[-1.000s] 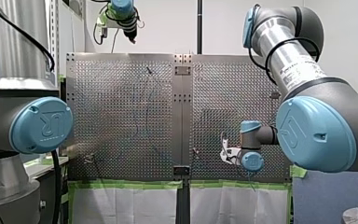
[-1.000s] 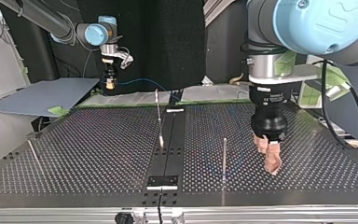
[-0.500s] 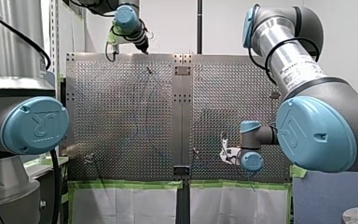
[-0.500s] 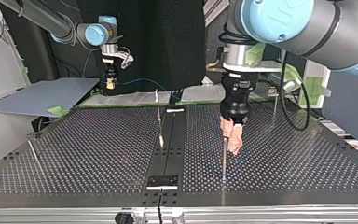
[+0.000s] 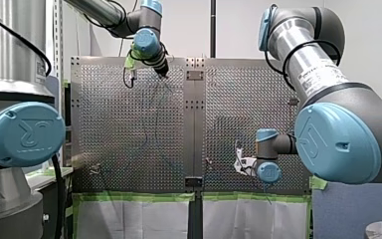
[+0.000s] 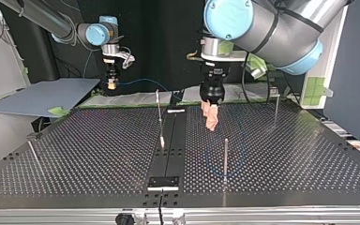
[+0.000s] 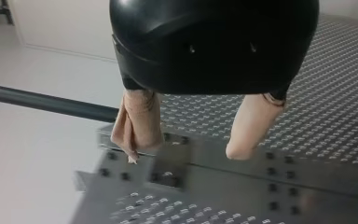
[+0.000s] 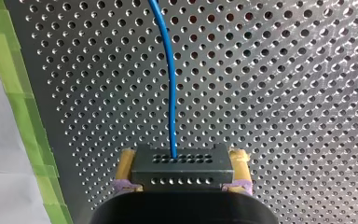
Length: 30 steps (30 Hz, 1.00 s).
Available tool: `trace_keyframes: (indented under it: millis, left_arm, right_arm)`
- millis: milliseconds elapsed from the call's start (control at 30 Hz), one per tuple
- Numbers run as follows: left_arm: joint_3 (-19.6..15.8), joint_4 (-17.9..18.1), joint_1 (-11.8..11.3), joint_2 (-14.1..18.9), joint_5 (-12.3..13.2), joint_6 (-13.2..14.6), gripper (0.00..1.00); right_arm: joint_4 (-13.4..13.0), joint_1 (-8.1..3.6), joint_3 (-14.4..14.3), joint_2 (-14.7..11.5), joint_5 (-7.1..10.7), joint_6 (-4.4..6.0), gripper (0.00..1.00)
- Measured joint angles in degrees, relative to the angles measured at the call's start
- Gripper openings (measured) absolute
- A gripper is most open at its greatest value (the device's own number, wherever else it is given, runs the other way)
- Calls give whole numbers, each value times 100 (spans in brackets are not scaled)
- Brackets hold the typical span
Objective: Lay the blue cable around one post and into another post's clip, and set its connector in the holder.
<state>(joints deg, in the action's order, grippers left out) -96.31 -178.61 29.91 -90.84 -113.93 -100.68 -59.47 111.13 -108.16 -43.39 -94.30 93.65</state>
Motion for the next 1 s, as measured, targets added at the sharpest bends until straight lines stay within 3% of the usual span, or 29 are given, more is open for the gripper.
trace_keyframes:
  millis: [433,867,1000]
  left_arm:
    - [-645,647,644,-644,-581,-233,100]
    - [-1263,1263,1262,-1146,-598,-312,100]
    - [-1447,1448,1365,-1325,-579,-337,100]
  right_arm:
    - [-36,-36,9,0,7,6,13]
    - [121,-50,79,0,35,1,13]
    - [240,-51,108,-8,50,-60,13]
